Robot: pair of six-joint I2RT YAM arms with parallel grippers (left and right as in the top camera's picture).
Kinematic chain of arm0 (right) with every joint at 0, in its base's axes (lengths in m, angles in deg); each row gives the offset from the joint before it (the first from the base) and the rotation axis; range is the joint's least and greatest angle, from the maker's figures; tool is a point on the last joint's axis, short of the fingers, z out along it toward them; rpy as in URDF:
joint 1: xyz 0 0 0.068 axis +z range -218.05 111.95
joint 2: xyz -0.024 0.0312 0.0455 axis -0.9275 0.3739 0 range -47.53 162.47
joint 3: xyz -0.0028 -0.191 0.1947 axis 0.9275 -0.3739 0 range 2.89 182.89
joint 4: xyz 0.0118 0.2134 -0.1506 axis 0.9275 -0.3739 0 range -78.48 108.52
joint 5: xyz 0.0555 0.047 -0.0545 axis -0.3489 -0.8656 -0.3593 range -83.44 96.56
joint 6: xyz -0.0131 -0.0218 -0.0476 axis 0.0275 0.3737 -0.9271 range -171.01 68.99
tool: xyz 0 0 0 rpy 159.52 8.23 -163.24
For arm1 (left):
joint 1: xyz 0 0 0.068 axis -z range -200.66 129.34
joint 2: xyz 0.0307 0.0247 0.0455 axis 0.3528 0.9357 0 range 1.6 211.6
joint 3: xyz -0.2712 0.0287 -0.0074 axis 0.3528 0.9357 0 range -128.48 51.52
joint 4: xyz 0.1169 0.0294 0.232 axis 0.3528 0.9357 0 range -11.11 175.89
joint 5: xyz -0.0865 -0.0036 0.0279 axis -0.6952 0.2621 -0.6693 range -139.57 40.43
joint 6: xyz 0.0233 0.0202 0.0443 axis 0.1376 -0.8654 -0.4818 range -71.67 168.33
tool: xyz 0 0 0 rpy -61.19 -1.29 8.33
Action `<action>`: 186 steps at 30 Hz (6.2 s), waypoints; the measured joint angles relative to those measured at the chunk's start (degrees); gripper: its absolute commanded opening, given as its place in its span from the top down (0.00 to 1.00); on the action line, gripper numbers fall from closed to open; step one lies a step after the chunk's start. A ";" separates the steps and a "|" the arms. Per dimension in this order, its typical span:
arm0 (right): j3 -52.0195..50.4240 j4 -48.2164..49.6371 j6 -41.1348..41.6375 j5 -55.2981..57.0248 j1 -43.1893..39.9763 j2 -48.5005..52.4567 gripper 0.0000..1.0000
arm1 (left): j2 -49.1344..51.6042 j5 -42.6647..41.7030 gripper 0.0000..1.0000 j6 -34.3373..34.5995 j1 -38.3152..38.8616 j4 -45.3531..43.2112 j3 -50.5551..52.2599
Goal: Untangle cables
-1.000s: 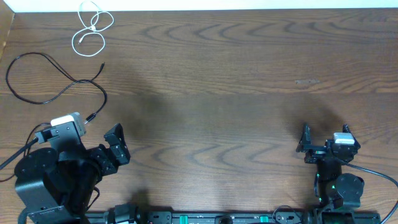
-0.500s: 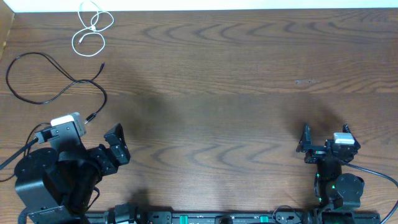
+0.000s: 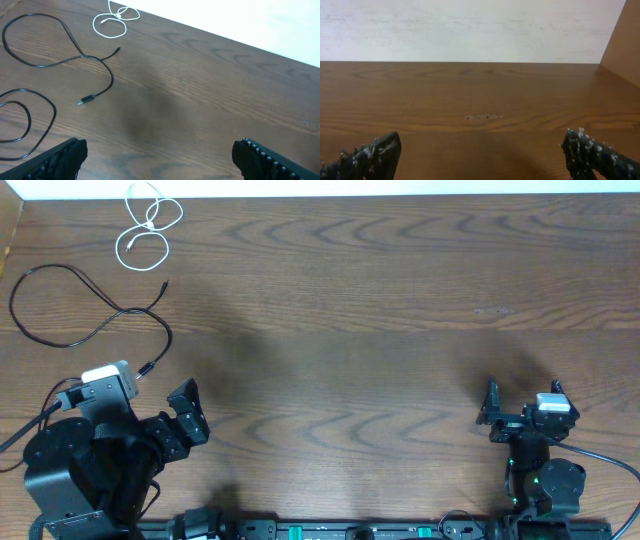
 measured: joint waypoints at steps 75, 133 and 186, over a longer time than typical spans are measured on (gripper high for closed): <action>0.00 0.00 0.00 -0.26 0.00 0.00 0.01 | -37.11 -0.04 0.02 0.24 10.58 -52.50 61.66; 0.00 0.00 0.00 -0.37 0.00 0.00 0.01 | -37.13 8.57 0.02 -5.55 13.05 -60.85 70.42; 0.00 0.00 0.00 -0.37 0.00 0.00 0.01 | -37.13 8.59 0.02 -7.26 13.05 -60.92 70.42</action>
